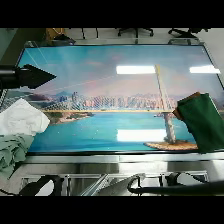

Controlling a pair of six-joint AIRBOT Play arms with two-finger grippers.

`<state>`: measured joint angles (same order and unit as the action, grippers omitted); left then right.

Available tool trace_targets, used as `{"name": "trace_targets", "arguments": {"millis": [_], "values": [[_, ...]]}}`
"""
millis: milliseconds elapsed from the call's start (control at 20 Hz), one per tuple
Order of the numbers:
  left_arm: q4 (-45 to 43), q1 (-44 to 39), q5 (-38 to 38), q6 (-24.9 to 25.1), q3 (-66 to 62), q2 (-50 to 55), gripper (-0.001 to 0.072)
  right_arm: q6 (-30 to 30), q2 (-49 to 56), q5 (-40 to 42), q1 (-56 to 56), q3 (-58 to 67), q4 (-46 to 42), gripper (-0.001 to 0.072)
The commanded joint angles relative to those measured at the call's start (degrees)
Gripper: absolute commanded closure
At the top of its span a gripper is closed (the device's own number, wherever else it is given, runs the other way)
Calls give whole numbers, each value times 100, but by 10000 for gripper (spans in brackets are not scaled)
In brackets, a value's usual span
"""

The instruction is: Fold the shirts.

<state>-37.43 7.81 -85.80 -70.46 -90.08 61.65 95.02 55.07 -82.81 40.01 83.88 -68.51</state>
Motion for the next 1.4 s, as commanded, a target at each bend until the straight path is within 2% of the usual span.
{"name": "trace_targets", "arguments": {"millis": [0, 300, 450, 700, 900, 1050, 1350], "values": [[-57, -4, 249, -2, 382, -385, 690, -168, 125, 599, -1482, -33, 205, 689], [-59, -4, 686, 321, 2992, -1679, 690, -205, 125, 1217, -4022, -1104, -439, 690], [-59, -2, 1071, 660, 4238, -2138, 691, -201, 35, 1574, -4736, -2035, -437, 690], [-33, -4, 1499, 765, 5619, -2549, 691, -199, -330, 2201, -5495, -3394, -369, 689], [-46, -4, 1554, 815, 5939, -2712, 690, -199, -328, 2140, -5580, -3512, -247, 688], [-46, -4, 1543, 859, 5941, -2824, 690, -181, -328, 1613, -5580, -3515, 96, 688], [-42, -2, 1552, 852, 5939, -3104, 690, -184, -326, 1591, -5580, -3515, 219, 688]]}}
